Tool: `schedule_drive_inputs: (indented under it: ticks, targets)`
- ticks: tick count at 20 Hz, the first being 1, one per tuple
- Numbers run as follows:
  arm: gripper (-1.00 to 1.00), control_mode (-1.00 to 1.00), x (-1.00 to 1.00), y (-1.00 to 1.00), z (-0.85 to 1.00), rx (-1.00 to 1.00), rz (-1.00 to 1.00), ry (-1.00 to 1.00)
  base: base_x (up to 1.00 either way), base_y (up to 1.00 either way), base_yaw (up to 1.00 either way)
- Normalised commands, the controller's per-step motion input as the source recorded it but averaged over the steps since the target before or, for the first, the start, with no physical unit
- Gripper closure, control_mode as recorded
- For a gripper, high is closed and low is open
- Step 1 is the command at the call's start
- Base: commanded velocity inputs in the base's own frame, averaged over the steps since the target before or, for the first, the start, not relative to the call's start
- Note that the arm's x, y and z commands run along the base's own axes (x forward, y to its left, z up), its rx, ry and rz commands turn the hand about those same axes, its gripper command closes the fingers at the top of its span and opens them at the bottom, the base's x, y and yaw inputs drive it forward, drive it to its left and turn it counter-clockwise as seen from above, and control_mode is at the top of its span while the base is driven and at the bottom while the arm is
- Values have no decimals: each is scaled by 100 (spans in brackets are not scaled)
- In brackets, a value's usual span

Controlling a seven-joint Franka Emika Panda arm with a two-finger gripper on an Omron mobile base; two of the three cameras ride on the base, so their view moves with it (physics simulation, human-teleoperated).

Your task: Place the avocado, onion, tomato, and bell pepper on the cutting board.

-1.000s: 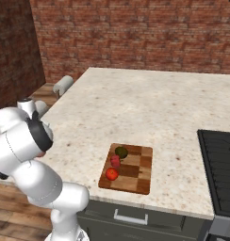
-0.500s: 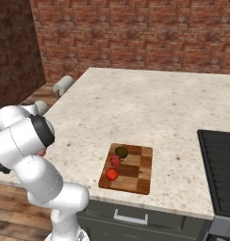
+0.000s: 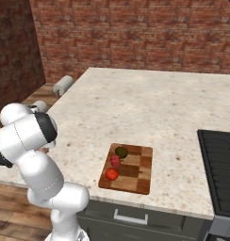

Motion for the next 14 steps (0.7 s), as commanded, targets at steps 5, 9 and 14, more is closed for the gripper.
schedule_drive_inputs:
  ticks: [5,9,14]
  targets:
    - [100,-100,-6,-6,-5,0,-2,1,0,0,0]
    - [100,-100,-30,-19,23,0,-5,0,0,0,0]
    - [100,-100,-27,-27,56,0,-5,0,0,0,0]
